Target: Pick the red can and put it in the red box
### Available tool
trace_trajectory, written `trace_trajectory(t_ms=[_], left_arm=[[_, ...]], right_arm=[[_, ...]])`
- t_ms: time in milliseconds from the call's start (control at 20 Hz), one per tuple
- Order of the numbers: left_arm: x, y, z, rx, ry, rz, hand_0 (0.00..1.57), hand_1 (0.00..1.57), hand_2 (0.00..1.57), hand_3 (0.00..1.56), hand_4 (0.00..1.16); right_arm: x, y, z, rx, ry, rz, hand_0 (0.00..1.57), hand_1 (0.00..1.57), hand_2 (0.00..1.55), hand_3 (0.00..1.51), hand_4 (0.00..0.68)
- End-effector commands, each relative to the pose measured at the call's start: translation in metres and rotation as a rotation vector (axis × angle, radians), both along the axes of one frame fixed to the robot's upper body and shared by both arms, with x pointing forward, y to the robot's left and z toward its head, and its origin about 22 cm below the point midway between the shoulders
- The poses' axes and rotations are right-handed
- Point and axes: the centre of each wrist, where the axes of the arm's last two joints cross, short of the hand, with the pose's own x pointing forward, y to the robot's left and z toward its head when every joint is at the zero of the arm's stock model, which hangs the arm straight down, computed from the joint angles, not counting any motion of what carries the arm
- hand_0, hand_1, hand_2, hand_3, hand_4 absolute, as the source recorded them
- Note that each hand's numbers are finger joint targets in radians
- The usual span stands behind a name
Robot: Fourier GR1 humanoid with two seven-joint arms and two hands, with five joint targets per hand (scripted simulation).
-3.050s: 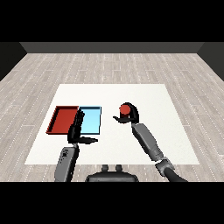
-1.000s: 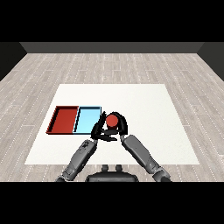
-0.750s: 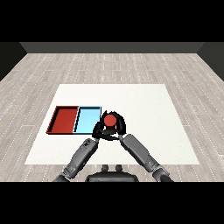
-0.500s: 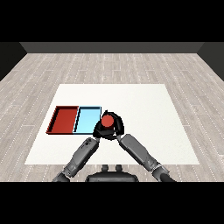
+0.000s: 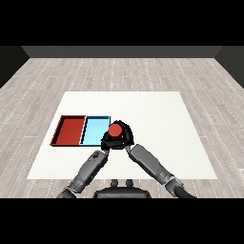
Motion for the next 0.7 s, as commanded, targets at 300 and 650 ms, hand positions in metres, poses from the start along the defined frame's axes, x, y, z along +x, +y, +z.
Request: trace_trajectory(t_ms=[300, 650], left_arm=[[-0.010, -0.007, 0.003, 0.046, 0.011, 0.134, 1.56, 1.56, 1.51, 1.41, 0.97], [0.013, -0.011, 0.024, 0.043, -0.029, 0.183, 1.57, 1.57, 1.53, 1.43, 0.97]], right_arm=[[-0.023, 0.015, -0.011, -0.002, 0.009, 0.019, 1.50, 1.50, 1.45, 1.38, 0.606], [-0.022, 0.014, -0.001, 0.064, 0.022, 0.034, 1.45, 1.45, 1.44, 1.38, 0.597]])
